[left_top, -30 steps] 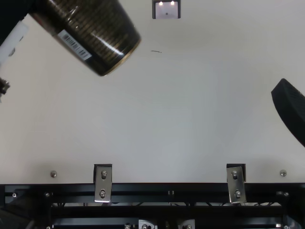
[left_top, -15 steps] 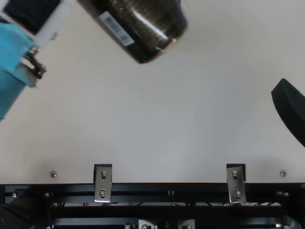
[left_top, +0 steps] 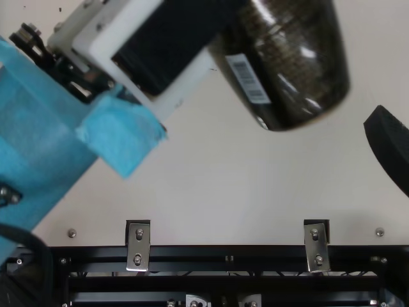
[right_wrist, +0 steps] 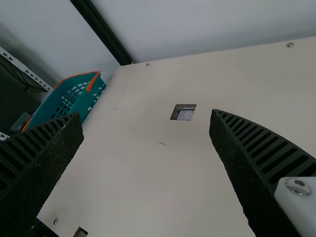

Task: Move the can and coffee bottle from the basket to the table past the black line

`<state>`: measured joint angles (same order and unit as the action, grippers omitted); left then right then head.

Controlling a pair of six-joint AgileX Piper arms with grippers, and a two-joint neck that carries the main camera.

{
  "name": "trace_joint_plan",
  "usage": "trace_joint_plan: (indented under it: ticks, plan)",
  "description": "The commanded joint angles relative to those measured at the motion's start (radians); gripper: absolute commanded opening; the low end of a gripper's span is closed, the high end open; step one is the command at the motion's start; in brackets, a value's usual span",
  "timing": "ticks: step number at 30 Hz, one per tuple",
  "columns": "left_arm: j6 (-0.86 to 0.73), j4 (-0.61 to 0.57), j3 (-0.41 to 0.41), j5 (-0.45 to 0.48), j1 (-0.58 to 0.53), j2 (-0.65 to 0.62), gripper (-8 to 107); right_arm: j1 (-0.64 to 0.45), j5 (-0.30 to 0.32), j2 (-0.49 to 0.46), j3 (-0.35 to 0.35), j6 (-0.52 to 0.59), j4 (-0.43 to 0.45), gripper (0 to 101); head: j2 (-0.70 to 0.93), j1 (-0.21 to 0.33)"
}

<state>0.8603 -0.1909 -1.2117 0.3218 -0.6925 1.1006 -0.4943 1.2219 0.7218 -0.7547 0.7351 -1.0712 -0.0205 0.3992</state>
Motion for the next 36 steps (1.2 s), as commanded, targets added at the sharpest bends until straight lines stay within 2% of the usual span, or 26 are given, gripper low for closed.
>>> trace_joint_plan:
  ticks: [1,9,25,36]
  plan:
    - [0.033,0.02,-0.021,0.012,-0.023,0.002,10,0.0,0.0,0.0,0.0,0.0,0.0,101,-0.01,0.036]
    - [0.115,0.073,-0.062,0.036,-0.096,0.0,10,0.0,0.0,0.0,0.0,0.0,0.0,101,-0.01,0.036]
    - [0.115,0.072,-0.062,0.038,-0.096,0.0,10,0.0,0.0,0.0,0.0,0.0,0.0,101,-0.01,0.036]
    - [0.064,-0.129,-0.054,0.015,-0.071,0.038,10,0.0,0.0,0.0,0.0,0.0,0.0,101,-0.01,0.036]
